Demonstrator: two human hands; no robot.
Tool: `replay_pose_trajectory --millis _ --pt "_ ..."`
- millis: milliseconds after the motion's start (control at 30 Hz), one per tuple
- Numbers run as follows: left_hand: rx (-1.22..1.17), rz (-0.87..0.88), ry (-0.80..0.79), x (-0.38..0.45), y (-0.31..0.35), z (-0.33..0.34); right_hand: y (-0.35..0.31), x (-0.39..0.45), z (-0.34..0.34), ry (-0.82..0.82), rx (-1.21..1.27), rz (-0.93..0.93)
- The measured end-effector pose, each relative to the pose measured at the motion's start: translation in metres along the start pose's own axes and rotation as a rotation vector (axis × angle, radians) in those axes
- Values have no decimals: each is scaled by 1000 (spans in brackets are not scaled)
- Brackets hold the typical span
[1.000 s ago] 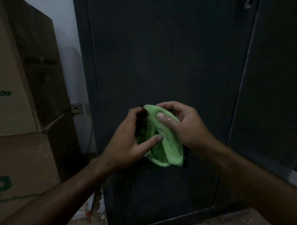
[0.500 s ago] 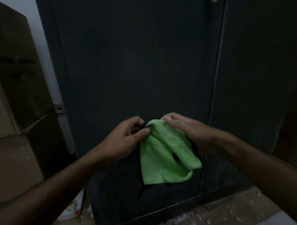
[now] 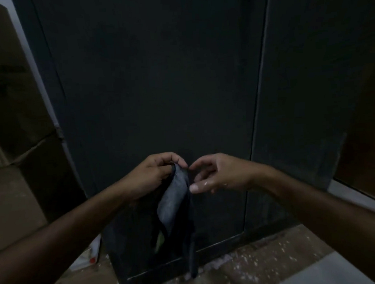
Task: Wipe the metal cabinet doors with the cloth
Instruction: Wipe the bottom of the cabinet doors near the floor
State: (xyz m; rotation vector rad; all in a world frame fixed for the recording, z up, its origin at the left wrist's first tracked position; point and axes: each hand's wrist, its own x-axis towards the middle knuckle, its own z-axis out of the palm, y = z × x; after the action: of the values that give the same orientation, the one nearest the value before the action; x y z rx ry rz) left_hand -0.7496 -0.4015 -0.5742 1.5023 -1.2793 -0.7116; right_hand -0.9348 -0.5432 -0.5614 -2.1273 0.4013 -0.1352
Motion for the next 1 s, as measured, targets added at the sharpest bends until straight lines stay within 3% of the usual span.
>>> replay_pose_trajectory --millis 133,567,667,733,867,1000 --pt "-94 -48 58 0 4 -6 14 7 9 75 -116 -57" --pt "-312 -219 11 -4 14 -19 22 8 14 -41 138 -93" --pt "-232 -281 -156 -6 16 -25 24 9 16 -10 169 -131" --pt "-37 -236 -227 -5 14 -26 24 8 14 -2 174 -131" --pt "139 -130 -212 -2 16 -30 18 -1 5 -71 365 34" --pt "188 -65 -228 -1 19 -40 23 -4 2 -273 101 148"
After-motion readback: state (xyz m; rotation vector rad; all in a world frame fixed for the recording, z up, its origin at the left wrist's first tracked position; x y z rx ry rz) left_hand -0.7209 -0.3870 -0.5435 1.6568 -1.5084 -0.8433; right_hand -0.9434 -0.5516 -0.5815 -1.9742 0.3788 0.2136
